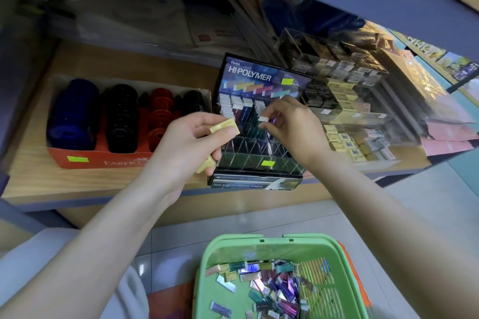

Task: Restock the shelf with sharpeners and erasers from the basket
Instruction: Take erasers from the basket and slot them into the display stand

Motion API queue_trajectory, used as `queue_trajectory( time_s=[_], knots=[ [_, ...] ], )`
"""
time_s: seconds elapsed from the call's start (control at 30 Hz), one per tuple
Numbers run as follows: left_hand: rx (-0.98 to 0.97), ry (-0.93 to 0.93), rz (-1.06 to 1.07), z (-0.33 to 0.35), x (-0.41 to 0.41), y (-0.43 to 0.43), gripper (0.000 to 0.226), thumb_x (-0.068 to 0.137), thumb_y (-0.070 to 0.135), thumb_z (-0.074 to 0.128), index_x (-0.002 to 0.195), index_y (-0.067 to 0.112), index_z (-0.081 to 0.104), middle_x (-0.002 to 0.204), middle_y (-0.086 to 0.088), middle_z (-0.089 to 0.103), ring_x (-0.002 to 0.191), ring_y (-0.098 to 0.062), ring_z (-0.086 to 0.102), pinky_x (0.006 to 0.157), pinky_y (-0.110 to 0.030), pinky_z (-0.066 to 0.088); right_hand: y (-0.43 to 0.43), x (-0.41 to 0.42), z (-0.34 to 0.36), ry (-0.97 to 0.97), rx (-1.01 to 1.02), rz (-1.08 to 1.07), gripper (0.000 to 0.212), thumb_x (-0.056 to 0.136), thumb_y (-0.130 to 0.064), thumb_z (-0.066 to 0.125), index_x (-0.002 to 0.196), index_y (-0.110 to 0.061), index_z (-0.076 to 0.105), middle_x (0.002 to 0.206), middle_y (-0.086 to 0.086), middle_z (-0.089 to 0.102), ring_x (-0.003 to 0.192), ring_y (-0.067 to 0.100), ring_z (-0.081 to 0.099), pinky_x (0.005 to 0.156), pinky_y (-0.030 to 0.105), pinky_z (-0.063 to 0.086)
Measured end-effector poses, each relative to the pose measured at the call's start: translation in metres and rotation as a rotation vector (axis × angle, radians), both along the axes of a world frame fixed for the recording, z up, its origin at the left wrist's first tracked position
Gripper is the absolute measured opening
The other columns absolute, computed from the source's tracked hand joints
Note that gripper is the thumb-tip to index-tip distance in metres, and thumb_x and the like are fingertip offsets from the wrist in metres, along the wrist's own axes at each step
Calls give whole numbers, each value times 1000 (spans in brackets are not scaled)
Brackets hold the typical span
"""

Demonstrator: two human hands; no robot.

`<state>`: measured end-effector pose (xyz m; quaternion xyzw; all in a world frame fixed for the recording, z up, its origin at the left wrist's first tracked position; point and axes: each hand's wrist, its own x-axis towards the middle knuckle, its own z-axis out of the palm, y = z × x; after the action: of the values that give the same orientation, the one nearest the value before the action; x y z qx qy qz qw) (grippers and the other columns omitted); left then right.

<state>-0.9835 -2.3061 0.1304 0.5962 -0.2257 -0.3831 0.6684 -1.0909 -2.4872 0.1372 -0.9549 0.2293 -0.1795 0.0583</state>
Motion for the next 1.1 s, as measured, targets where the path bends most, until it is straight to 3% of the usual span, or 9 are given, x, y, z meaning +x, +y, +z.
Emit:
queue_trajectory(
  time_s=[0.17, 0.33, 0.43, 0.53, 0.7, 0.8, 0.87, 1.0, 1.1],
  knots=[
    [-11, -5, -2, 4, -3, 0, 15, 93, 13, 58, 103, 16, 68, 59, 2, 52, 44, -4, 42, 39, -16, 35, 9, -3, 2, -40, -40, -75, 21, 85, -17, 68, 104, -14, 58, 93, -7, 49, 80, 14, 53, 61, 26, 38],
    [-23, -55, 7, 5, -10, -5, 16, 86, 13, 67, 102, 17, 68, 66, 4, 54, 47, -4, 43, 38, -17, 34, 49, -18, 21, -186, 465, 68, 30, 88, -1, 55, 108, -21, 50, 95, -8, 56, 76, 8, 56, 69, 20, 47],
    [-7, -103, 12, 6, -17, -9, 18, 82, 17, 72, 97, 13, 63, 74, 1, 60, 42, -4, 43, 36, -17, 34, 72, -37, 22, -168, 583, 165, 37, 84, 2, 58, 112, -21, 49, 101, -4, 56, 80, 7, 60, 72, 20, 51],
    [7, -138, -24, 5, -29, -15, 19, 81, 19, 73, 93, 10, 62, 73, 0, 61, 39, -7, 40, 36, -18, 34, 74, -51, 15, -247, 518, 121, 31, 84, -9, 69, 106, -23, 51, 99, -6, 54, 81, 4, 59, 72, 16, 51],
    [-8, -88, -157, 6, -58, -27, 18, 88, 26, 64, 96, 10, 62, 66, 2, 57, 43, -8, 42, 40, -18, 36, 59, -79, 10, -216, 337, 106, 22, 82, -12, 73, 100, -9, 60, 87, -10, 49, 78, 3, 56, 70, 14, 50],
    [33, 83, -186, 8, -68, -39, 20, 94, 30, 53, 101, 12, 61, 77, -1, 63, 48, -8, 49, 46, -19, 42, 45, -103, 10, -177, 260, 67, 22, 85, -14, 69, 105, -11, 61, 89, -6, 55, 82, 5, 57, 74, 19, 49],
    [60, 266, -145, 11, -70, -49, 8, 95, 16, 53, 92, 12, 60, 90, -6, 64, 58, -11, 58, 50, -24, 47, 27, -120, 12, -166, 177, 7, 22, 87, -14, 66, 108, -9, 62, 91, -4, 55, 83, 8, 56, 77, 18, 48],
    [18, 243, -165, 11, -71, -54, 29, 85, -15, 47, 85, 14, 47, 96, -5, 51, 92, -17, 56, 88, -32, 49, -30, -150, 14, -134, 58, -208, 21, 86, -10, 66, 105, -1, 63, 90, 2, 53, 71, 5, 51, 72, 0, 38],
    [-11, 97, -191, 10, -74, -56, 33, 89, -12, 49, 101, 18, 48, 102, -2, 58, 103, -14, 61, 103, -33, 42, -77, -165, 8, -58, 47, -381, 28, 88, -14, 63, 113, -3, 61, 99, 4, 50, 78, 14, 55, 84, 30, 51]
  ],
)
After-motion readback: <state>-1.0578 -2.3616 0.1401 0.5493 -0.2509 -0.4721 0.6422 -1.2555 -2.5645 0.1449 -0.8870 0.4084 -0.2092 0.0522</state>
